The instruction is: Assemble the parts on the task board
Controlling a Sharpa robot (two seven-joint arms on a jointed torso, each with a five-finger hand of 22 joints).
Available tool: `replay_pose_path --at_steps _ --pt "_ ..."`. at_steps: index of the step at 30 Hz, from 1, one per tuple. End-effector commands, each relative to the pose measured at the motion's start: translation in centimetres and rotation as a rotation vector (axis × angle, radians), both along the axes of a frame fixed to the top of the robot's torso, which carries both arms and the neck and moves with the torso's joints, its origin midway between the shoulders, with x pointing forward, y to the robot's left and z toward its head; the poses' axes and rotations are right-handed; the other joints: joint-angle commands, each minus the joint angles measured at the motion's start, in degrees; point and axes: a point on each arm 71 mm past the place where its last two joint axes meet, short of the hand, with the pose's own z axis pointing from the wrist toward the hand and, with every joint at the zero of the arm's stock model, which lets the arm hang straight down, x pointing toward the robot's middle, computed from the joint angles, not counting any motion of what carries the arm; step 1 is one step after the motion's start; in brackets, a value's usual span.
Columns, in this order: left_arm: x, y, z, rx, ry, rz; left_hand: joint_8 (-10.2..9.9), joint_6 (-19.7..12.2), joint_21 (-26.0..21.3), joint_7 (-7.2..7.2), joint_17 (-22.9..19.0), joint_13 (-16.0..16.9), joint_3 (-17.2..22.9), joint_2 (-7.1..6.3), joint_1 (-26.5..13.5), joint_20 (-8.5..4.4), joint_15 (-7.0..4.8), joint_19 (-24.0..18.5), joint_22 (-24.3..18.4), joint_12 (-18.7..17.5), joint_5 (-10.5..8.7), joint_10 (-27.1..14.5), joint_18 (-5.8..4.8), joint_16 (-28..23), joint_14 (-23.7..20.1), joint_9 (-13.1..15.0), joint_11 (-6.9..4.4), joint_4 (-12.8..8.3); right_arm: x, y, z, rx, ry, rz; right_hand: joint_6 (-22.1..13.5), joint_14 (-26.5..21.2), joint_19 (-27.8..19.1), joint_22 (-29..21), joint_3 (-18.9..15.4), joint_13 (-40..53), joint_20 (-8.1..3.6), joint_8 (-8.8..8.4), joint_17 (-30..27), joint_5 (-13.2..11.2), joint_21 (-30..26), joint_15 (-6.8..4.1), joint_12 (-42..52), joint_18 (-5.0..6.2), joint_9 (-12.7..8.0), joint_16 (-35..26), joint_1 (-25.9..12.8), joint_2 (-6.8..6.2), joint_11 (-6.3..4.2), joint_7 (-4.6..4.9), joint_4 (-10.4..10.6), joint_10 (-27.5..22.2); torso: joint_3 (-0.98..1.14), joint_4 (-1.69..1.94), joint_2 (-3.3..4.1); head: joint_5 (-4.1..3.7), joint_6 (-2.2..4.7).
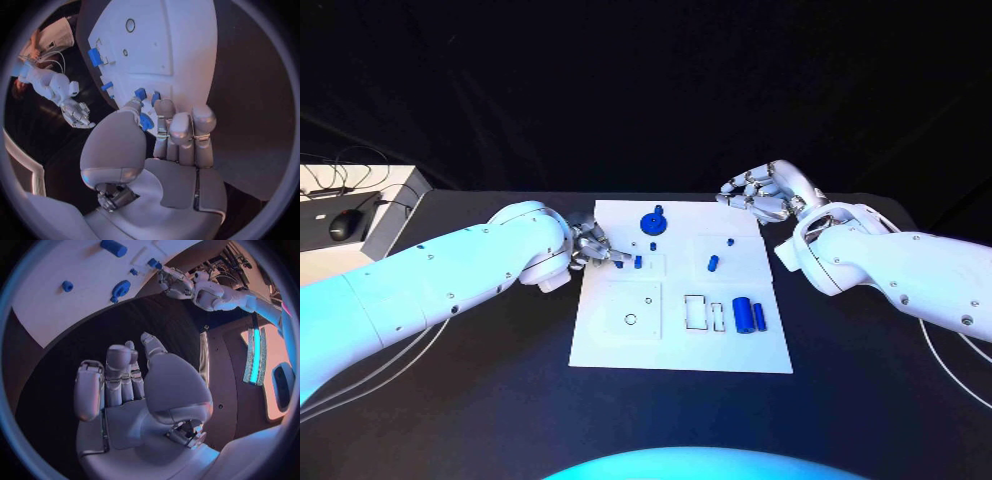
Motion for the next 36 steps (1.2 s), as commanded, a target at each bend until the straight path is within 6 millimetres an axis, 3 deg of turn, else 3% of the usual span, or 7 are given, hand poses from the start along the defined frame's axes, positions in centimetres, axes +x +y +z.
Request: replay_pose_path --at_steps 1,19,36 --pt "0.04 -0.2 0.04 -0.019 -0.002 -0.007 -0.1 -0.4 -0.3 0.17 0.0 0.0 0.3 0.05 0.5 0.32 0.24 -0.1 0.0 0.2 0.03 -0.4 1.0 -0.3 0.0 -0.1 0.22 -0.2 -0.04 0.11 -0.01 -0.008 -0.001 0.013 0.3 0.4 5.2 10.9 -0.2 0.1 -0.3 -0.21 0.0 0.3 0.2 -0.13 -0.2 -1.02 -0.1 -0.3 -0.4 0.21 -0.32 0.12 0.1 -0.1 0.02 0.0 -0.01 0.01 0.01" --pt "0.09 -0.51 -0.02 -0.033 0.004 -0.01 0.0 -0.4 -0.3 0.18 0.0 -0.1 0.5 0.51 0.8 0.38 0.26 -0.1 0.0 0.3 0.06 -0.4 1.04 -0.3 0.0 -0.1 0.24 -0.2 -0.05 0.2 -0.01 -0.01 -0.003 0.016 0.3 0.4 5.2 10.9 -0.2 0.1 -0.31 -0.21 0.1 0.3 0.2 -0.14 -0.2 -1.02 -0.1 -0.4 -0.3 0.3 -0.33 0.12 0.0 -0.1 0.07 0.0 0.02 -0.04 0.01" --pt "0.15 -0.19 0.58 -0.051 -0.018 -0.003 0.1 -0.5 -0.5 0.19 -0.1 -0.2 0.3 0.36 0.8 0.43 0.24 -0.2 -0.1 0.3 0.05 -0.5 1.15 -0.3 0.0 -0.1 0.24 -0.1 -0.06 0.17 -0.01 -0.013 -0.007 0.016 0.3 0.4 5.2 10.9 -0.2 0.1 -0.31 -0.21 0.1 0.3 0.2 -0.14 -0.2 -1.02 -0.1 -0.4 -0.3 0.3 -0.33 0.12 0.0 -0.1 -0.04 -0.02 0.04 -0.1 0.14"
